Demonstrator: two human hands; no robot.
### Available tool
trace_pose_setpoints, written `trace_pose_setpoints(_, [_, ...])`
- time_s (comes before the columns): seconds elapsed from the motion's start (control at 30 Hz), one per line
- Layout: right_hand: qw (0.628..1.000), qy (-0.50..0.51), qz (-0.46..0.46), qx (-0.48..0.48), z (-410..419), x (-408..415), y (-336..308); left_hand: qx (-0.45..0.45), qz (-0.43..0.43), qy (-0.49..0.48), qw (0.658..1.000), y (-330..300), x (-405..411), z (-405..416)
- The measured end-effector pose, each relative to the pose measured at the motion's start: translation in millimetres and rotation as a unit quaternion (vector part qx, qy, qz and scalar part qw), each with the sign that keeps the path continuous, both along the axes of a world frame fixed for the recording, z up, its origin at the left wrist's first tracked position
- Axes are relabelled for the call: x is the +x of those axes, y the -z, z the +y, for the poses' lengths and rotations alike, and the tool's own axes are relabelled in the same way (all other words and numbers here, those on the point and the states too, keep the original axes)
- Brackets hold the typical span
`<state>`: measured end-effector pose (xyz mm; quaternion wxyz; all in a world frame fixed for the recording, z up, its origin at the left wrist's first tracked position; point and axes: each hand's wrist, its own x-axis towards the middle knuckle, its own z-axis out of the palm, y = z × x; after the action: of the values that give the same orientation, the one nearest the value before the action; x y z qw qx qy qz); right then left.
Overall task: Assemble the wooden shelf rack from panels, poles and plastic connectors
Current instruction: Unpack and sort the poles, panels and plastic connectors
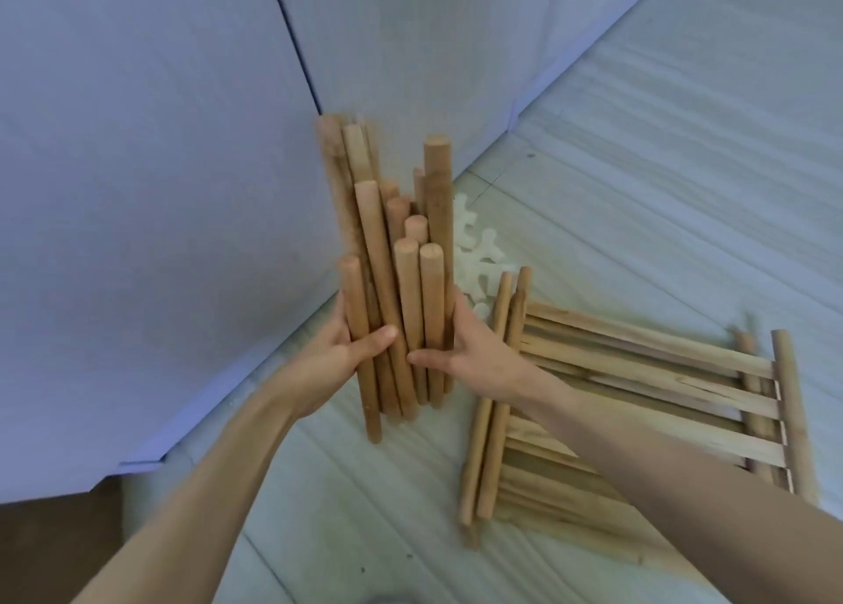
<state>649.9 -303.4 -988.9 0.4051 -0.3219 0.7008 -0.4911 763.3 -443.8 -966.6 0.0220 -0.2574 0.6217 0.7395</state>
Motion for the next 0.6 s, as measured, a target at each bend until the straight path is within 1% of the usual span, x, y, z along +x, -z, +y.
trace_pose_setpoints(0.13, [0.999,0.022,0.037,-0.024,-3,10,24,-0.005,0.001,-0.013,1.000,20,11,3])
trace_pose_setpoints(0.23, [0.998,0.034,0.046,-0.018,2,12,28,-0.013,0.000,-0.015,1.000,26,12,8])
trace_pose_setpoints(0.3, [0.998,0.035,0.047,-0.001,8,13,31,-0.027,-0.003,0.003,1.000,27,12,9])
trace_pose_setpoints(0.4, [0.996,0.014,0.076,0.033,18,14,33,-0.062,0.000,0.043,0.997,26,12,11])
trace_pose_setpoints(0.5, [0.994,0.007,0.097,0.041,27,17,29,-0.094,0.010,0.072,0.993,27,16,17])
trace_pose_setpoints(0.6, [0.993,-0.007,0.111,0.042,30,18,27,-0.120,0.021,0.079,0.989,28,18,21])
